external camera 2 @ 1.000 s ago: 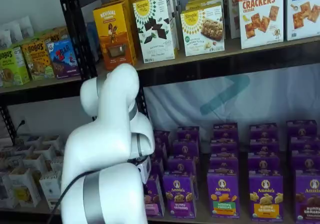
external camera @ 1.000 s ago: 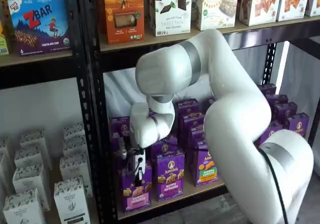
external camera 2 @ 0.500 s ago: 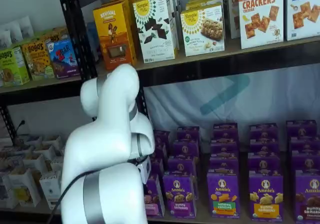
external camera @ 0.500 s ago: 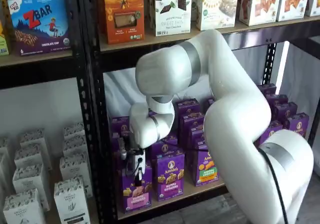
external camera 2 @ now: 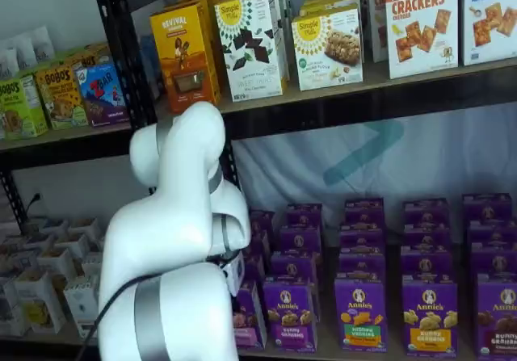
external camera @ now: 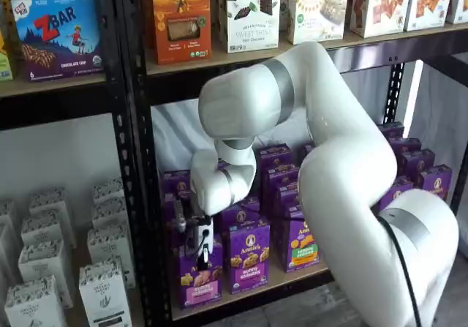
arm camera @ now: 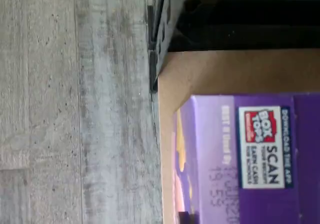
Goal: Pick up the purple box with a pink patch in the middle, on the bottom shelf, the first box from the left
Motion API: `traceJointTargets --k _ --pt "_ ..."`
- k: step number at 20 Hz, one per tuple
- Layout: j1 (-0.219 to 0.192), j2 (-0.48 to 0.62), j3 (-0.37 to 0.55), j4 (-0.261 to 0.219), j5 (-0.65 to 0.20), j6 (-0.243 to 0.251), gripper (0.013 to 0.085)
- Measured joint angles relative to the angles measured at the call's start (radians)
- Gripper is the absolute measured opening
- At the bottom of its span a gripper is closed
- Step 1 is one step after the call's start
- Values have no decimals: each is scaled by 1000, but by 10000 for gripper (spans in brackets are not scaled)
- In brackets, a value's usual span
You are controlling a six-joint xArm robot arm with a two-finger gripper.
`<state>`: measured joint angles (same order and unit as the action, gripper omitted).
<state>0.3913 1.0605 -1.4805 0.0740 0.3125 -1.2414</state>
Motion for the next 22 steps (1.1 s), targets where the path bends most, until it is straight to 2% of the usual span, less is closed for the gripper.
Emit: traceJointTargets --k 7,15,20,22 --pt "13 -51 62 -27 8 36 330" --pt "49 -182 224 -53 4 96 330" --pt "56 -271 330 -102 -5 149 330" --pt "59 -300 364 -98 -12 148 330"
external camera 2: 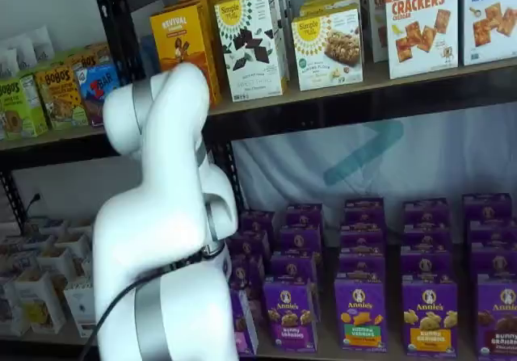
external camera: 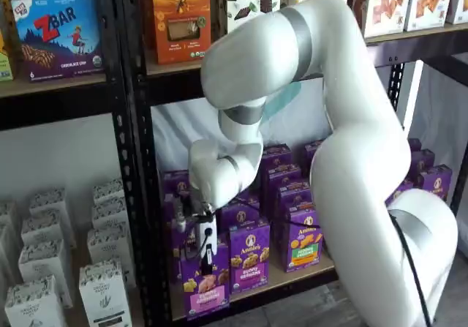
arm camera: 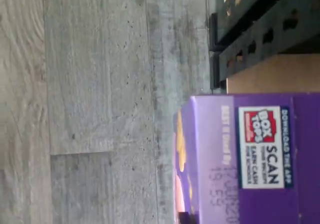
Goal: Pick up the purple box with a pink patch in the middle, on the bottom shelf, the first box from the left
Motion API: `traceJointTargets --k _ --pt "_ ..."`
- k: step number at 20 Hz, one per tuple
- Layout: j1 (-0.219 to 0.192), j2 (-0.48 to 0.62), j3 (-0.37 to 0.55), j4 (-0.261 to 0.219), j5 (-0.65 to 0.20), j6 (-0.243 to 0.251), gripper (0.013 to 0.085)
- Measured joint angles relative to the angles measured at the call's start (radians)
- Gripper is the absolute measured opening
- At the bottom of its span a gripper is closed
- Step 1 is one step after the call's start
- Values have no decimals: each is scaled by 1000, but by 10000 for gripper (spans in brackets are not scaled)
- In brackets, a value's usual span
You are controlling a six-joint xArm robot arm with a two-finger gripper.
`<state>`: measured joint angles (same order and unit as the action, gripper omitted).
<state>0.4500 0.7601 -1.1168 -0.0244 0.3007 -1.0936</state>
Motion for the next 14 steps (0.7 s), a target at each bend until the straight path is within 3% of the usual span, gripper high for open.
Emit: traceJointTargets --k 3,14 --pt "7 -53 47 32 15 -23 330" --pt "47 -232 203 36 48 14 330"
